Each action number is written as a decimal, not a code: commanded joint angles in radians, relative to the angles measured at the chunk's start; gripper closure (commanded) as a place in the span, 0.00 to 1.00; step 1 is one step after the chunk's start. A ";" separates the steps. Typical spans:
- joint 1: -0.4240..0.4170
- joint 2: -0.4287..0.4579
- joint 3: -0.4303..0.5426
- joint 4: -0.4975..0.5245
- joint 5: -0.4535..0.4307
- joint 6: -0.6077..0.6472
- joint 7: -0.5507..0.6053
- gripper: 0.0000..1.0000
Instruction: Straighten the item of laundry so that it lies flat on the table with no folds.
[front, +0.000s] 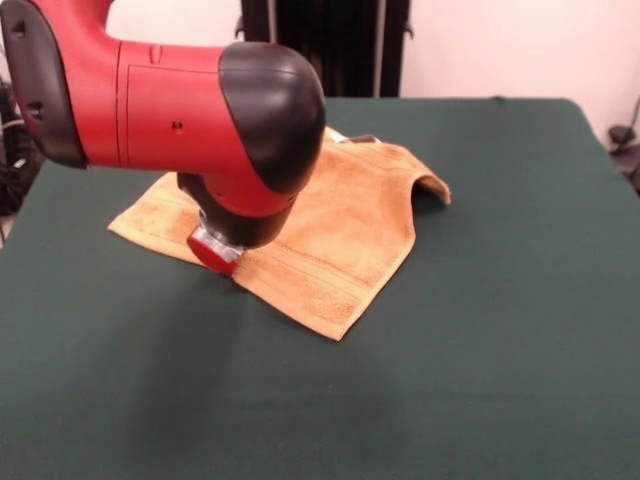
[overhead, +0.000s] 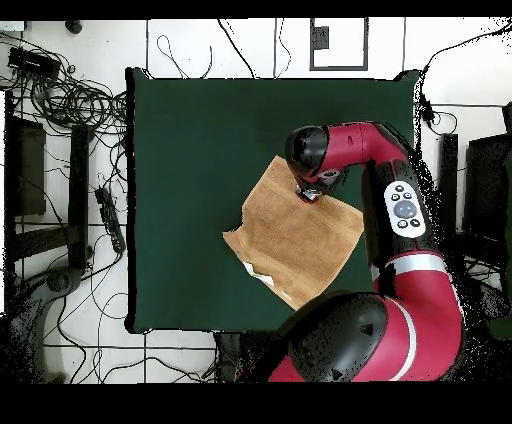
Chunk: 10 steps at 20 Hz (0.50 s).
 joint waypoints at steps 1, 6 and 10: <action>0.030 -0.004 0.138 -0.081 -0.033 -0.172 -0.324 1.00; -0.038 -0.085 0.082 0.125 0.000 -0.292 -0.148 1.00; -0.093 -0.186 0.031 0.328 0.014 -0.396 -0.020 1.00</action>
